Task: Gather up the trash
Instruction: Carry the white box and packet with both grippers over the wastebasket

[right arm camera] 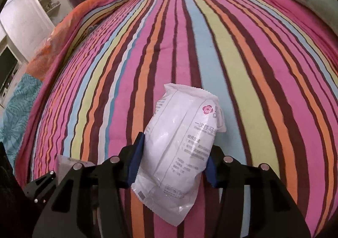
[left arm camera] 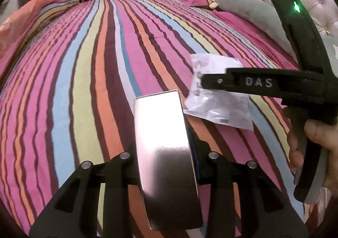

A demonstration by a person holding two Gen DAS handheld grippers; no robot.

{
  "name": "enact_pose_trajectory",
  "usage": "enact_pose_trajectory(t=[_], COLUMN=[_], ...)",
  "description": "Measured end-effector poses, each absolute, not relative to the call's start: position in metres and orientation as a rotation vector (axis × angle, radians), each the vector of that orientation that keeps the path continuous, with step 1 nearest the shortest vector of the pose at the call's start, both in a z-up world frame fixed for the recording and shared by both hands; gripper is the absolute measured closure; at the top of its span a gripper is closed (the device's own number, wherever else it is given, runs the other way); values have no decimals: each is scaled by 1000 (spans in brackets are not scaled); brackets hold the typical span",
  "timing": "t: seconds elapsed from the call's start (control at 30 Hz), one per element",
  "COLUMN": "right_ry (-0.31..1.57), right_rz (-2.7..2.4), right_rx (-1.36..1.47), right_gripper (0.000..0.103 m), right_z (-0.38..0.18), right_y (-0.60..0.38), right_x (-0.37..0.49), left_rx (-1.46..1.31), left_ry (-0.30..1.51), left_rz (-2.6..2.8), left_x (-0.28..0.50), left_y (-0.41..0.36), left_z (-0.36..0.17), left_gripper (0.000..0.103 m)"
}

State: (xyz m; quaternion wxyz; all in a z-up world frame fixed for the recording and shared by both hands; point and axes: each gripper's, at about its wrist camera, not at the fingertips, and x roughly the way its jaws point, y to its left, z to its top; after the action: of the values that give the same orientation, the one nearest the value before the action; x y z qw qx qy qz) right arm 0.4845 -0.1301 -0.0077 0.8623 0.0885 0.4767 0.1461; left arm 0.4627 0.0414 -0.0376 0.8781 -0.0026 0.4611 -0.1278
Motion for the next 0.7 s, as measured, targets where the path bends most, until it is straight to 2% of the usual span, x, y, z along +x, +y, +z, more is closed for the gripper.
enact_pose_trajectory(t=[0.43,0.7], right_ry=[978,950], right_rz=[296,338], right_rx=[256,263], right_gripper=[56,56], right_z=[10,20], right_y=[-177,-194], right_x=[388,287], left_rx=[-58,-42], left_ry=[972,975], left_rz=[-215,-215], left_x=[383,292], left_y=[40,34], left_z=[-7,6], left_gripper=[70,70])
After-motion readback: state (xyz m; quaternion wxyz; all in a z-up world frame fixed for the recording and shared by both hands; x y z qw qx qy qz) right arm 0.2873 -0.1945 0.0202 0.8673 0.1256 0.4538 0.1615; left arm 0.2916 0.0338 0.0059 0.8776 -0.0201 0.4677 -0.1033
